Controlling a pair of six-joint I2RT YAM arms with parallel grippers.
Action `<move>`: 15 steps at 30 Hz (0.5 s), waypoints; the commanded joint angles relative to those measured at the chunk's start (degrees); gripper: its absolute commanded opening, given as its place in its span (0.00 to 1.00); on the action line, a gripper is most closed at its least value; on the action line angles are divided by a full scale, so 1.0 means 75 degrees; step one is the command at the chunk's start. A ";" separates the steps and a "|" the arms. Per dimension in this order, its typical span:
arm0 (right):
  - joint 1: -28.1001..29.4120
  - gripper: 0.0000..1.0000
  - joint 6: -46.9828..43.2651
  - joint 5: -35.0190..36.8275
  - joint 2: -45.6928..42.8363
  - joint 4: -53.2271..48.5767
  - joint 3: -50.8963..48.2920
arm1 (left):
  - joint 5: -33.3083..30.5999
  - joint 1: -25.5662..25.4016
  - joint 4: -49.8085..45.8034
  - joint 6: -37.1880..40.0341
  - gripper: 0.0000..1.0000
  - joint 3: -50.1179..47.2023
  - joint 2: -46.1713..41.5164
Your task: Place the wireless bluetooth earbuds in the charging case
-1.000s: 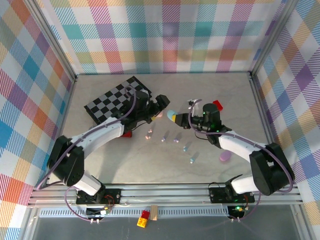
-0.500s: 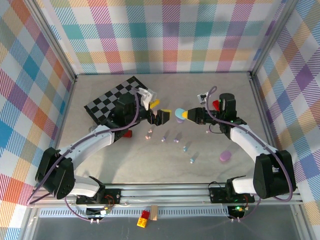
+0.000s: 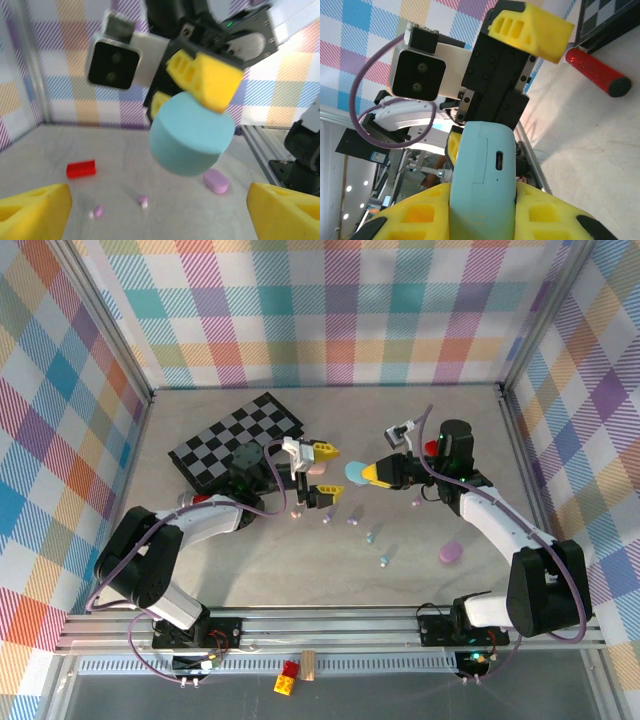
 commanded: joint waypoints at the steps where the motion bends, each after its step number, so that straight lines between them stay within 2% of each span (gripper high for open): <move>1: 0.0227 0.02 0.1323 -0.0307 0.0219 0.1421 0.0163 | 0.1203 0.0027 0.2167 -0.0036 0.81 0.0188 0.0494; 2: 0.0276 0.01 0.1797 -0.0295 0.0335 0.1947 0.0135 | 0.1393 0.0036 0.2768 -0.0354 0.77 0.0242 0.0719; 5: 0.0407 0.00 0.2864 -0.0256 0.0653 0.3116 0.0156 | 0.1760 0.0027 0.2857 -0.0805 0.69 0.0604 0.1019; 9: 0.0549 0.00 0.2765 -0.0259 0.0768 0.2903 0.0234 | 0.1825 0.0004 0.2836 -0.0481 0.69 0.0572 0.0963; 15: 0.0589 0.00 0.2827 -0.0259 0.0753 0.2907 0.0305 | 0.2163 -0.0043 0.2836 -0.0400 0.62 0.0685 0.0981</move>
